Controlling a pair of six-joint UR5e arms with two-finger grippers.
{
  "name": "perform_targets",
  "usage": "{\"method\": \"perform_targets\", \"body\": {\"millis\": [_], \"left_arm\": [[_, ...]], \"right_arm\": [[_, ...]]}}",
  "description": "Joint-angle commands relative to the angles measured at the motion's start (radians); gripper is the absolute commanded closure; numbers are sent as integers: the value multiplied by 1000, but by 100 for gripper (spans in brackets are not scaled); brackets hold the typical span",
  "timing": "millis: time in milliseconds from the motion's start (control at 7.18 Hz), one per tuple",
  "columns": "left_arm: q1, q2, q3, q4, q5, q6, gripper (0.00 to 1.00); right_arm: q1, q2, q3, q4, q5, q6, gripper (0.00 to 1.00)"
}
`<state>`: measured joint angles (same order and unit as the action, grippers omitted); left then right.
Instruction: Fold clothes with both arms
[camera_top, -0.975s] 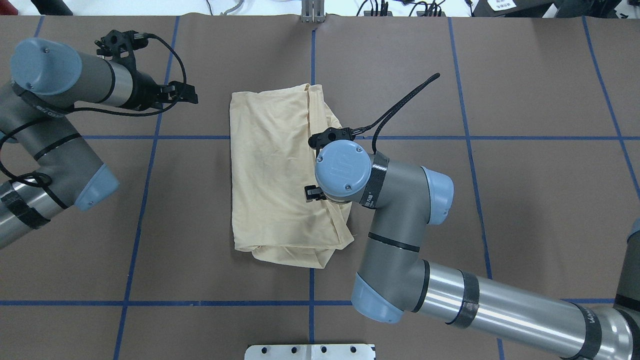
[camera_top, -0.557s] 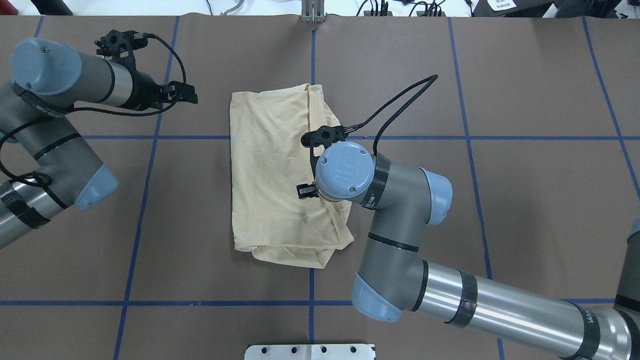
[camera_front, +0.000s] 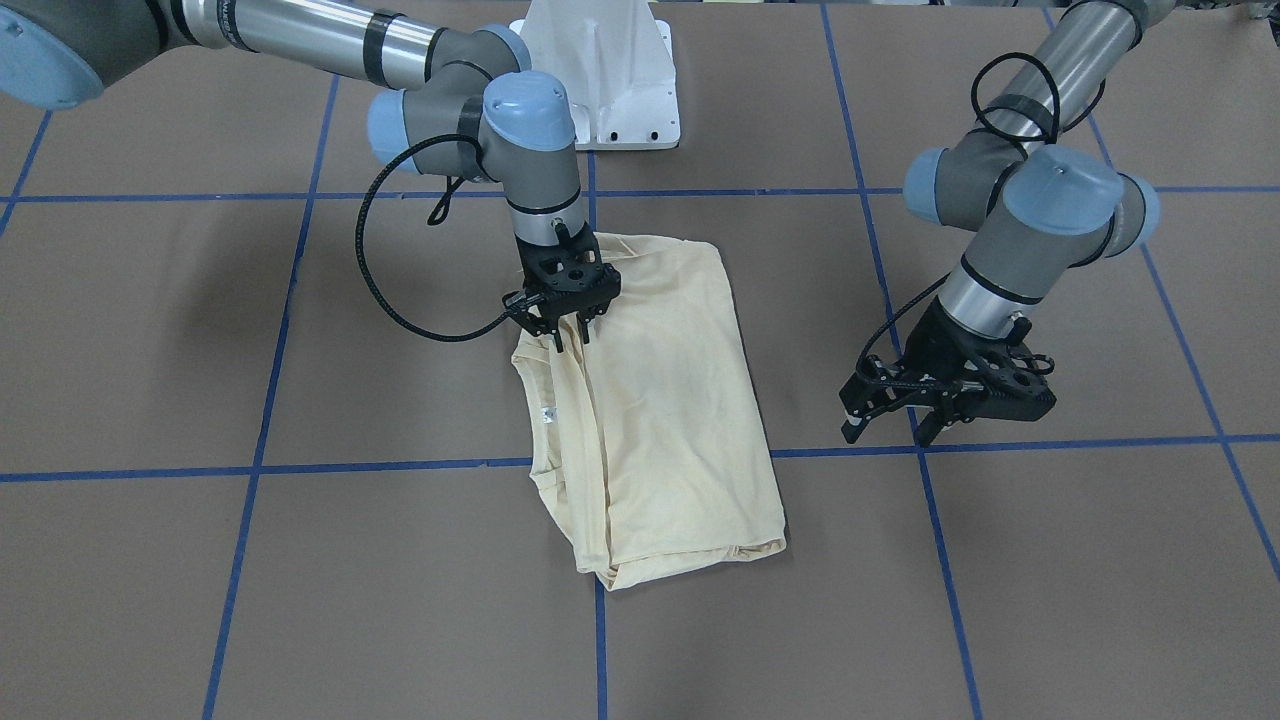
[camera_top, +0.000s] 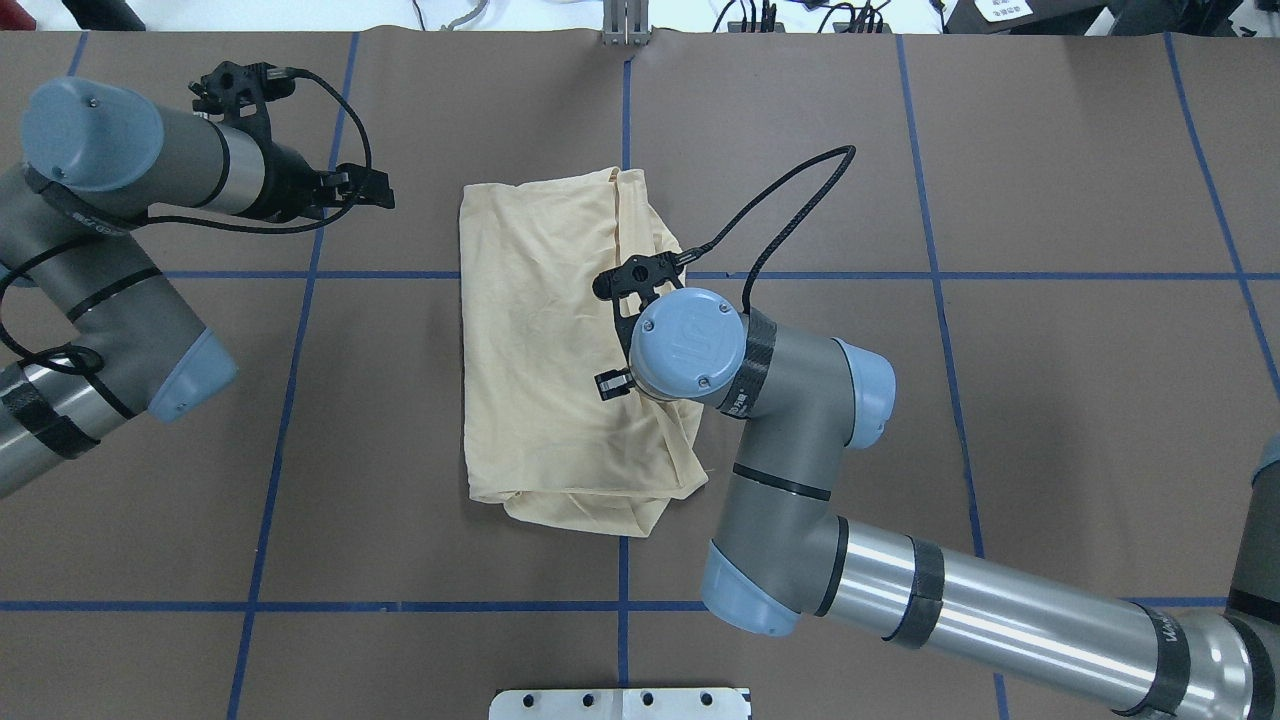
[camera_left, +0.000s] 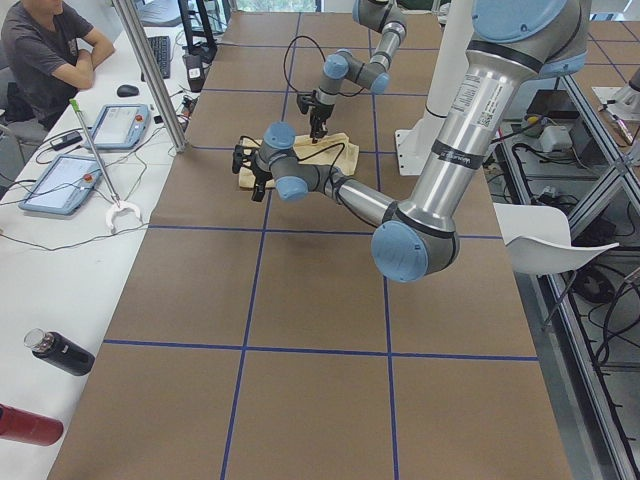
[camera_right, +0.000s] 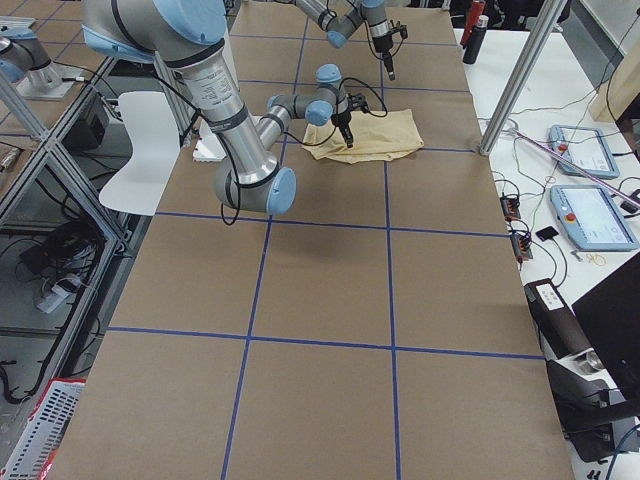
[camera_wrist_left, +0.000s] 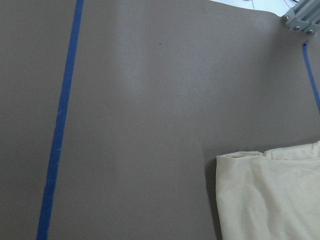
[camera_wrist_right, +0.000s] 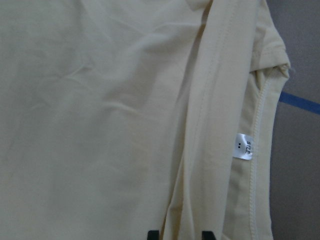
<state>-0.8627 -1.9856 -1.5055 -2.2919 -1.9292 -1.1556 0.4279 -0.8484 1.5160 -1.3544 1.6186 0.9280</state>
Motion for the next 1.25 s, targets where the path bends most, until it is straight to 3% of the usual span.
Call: {"method": "perform_targets", "body": {"millis": [0,836,975,1114], "left_arm": [[1,1,7,-1,-1,1,0],[1,-1,14,-1,-1,1,0],[1,-1,15,-1,-1,-1,0],[1,-2,15,0,-1,-1,0]], "right_arm": [[0,0,-20,20,0,-12,60],[-15,3,-19,18,0,-14,59],[-15,3,-20,18,0,-14,63],[-15,0,-19,17,1,-14,76]]}}
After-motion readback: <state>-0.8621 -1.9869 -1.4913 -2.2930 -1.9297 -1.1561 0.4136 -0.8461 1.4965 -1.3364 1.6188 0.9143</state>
